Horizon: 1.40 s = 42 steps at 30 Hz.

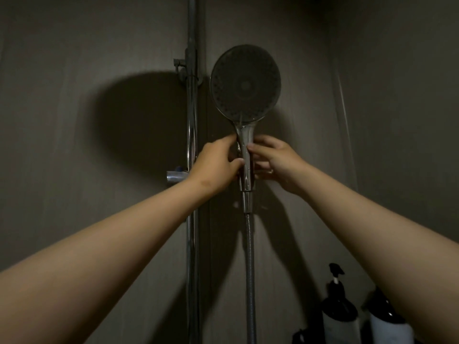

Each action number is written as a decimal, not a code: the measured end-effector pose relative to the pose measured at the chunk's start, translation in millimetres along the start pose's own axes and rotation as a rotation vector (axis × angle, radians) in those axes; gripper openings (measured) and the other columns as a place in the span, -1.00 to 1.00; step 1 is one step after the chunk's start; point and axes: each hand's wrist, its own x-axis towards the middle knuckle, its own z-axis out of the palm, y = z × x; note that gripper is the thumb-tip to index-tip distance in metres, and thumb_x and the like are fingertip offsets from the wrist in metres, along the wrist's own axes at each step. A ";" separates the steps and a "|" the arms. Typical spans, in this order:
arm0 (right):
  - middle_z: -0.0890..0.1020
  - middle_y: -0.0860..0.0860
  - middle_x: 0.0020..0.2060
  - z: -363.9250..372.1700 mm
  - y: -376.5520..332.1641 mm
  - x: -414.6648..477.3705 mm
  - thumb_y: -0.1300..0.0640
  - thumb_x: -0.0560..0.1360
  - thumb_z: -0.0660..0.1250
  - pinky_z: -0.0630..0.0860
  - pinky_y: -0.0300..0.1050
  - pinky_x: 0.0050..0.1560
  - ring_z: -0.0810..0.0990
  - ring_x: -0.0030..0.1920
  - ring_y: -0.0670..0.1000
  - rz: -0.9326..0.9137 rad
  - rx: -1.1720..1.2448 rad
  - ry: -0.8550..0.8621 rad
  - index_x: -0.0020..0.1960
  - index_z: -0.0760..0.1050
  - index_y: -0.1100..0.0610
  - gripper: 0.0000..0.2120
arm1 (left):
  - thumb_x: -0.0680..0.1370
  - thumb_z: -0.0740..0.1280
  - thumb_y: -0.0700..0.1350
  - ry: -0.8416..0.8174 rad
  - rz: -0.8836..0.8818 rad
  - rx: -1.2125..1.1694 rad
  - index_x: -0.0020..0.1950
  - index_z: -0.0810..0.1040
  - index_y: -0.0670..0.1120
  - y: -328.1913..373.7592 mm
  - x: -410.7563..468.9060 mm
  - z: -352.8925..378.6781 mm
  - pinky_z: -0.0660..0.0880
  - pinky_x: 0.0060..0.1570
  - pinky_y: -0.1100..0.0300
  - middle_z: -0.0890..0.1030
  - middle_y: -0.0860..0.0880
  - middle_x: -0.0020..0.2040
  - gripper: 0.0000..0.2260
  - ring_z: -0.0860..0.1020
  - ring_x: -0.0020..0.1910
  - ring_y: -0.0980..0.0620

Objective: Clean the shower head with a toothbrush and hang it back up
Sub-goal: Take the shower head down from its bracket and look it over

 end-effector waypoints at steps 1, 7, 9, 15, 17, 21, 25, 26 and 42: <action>0.64 0.03 -0.10 -0.1 0.6 -6.1 0.07 0.54 0.29 0.53 -0.17 -0.30 0.63 -0.33 -0.08 0.012 -0.010 0.007 0.21 0.47 0.04 -0.75 | 0.53 0.33 -0.14 -0.010 0.011 -0.013 0.41 0.35 0.03 1.0 -3.8 1.4 0.62 -0.02 0.06 0.63 -0.02 0.04 -0.55 0.63 -0.06 0.09; 0.63 0.04 -0.23 1.2 10.3 -48.5 0.08 0.55 0.28 0.48 -0.25 -0.41 0.61 -0.40 -0.08 0.062 -0.037 0.054 0.12 0.50 0.04 -0.84 | 0.52 0.35 -0.17 -0.048 0.044 -0.124 0.38 0.39 0.06 4.2 -33.9 17.5 0.62 -0.06 0.16 0.63 0.05 -0.12 -0.56 0.62 -0.16 0.16; 0.64 0.07 -0.19 2.5 14.9 -63.3 0.09 0.54 0.29 0.51 -0.20 -0.34 0.63 -0.31 0.00 0.087 -0.048 0.057 0.10 0.51 0.04 -0.86 | 0.52 0.35 -0.16 -0.075 0.041 -0.173 0.38 0.39 0.05 0.4 -46.2 25.3 0.63 -0.07 0.12 0.63 0.04 -0.14 -0.56 0.63 -0.17 0.15; 0.63 0.01 -0.31 9.5 31.7 -106.2 0.12 0.54 0.30 0.50 -0.26 -0.45 0.64 -0.40 -0.06 0.165 -0.037 0.165 -0.01 0.48 -0.03 -0.93 | 0.52 0.35 -0.14 -0.156 0.019 -0.288 0.38 0.39 0.08 -4.8 -82.7 46.0 0.63 -0.05 0.06 0.64 0.01 -0.14 -0.56 0.64 -0.15 0.13; 0.63 -0.01 -0.30 10.1 38.6 -120.0 0.11 0.54 0.31 0.52 -0.23 -0.41 0.64 -0.39 -0.06 0.186 -0.057 0.198 0.00 0.48 -0.05 -0.92 | 0.52 0.35 -0.17 -0.171 0.023 -0.356 0.34 0.38 0.15 -2.3 -97.8 52.6 0.63 -0.07 0.05 0.64 0.01 -0.17 -0.56 0.64 -0.18 0.12; 0.65 -0.08 -0.42 10.4 52.9 -151.3 0.10 0.54 0.30 0.54 -0.23 -0.39 0.63 -0.40 -0.09 0.251 -0.076 0.248 -0.01 0.47 -0.06 -0.92 | 0.52 0.35 -0.15 -0.213 -0.028 -0.395 0.48 0.27 0.00 -0.9 -126.9 69.9 0.60 0.03 0.02 0.63 -0.03 -0.08 -0.45 0.62 -0.08 0.06; 0.66 -0.04 -0.32 10.7 63.1 -186.6 0.09 0.53 0.32 0.56 -0.15 -0.27 0.63 -0.34 -0.04 0.325 -0.099 0.300 0.11 0.49 0.00 -0.84 | 0.52 0.35 -0.14 -0.260 -0.047 -0.430 0.50 0.23 -0.01 6.6 -158.5 83.8 0.59 0.04 0.05 0.61 -0.02 -0.10 -0.43 0.61 -0.10 0.09; 0.66 -0.03 -0.30 10.6 64.8 -195.8 0.09 0.53 0.32 0.55 -0.14 -0.26 0.62 -0.33 -0.03 0.338 -0.102 0.311 0.10 0.50 0.01 -0.85 | 0.53 0.35 -0.14 -0.280 -0.047 -0.451 0.50 0.23 0.00 9.1 -166.2 86.2 0.60 0.03 0.05 0.62 -0.02 -0.11 -0.43 0.62 -0.11 0.09; 0.64 0.08 -0.15 33.7 35.9 -364.1 0.17 0.54 0.29 0.54 -0.17 -0.25 0.62 -0.26 0.01 0.498 -0.085 0.461 0.17 0.49 0.15 -0.79 | 0.52 0.36 -0.15 -0.442 -0.077 -0.565 0.47 0.28 0.11 94.5 -301.5 70.4 0.59 -0.07 0.12 0.61 -0.01 -0.20 -0.45 0.61 -0.21 0.09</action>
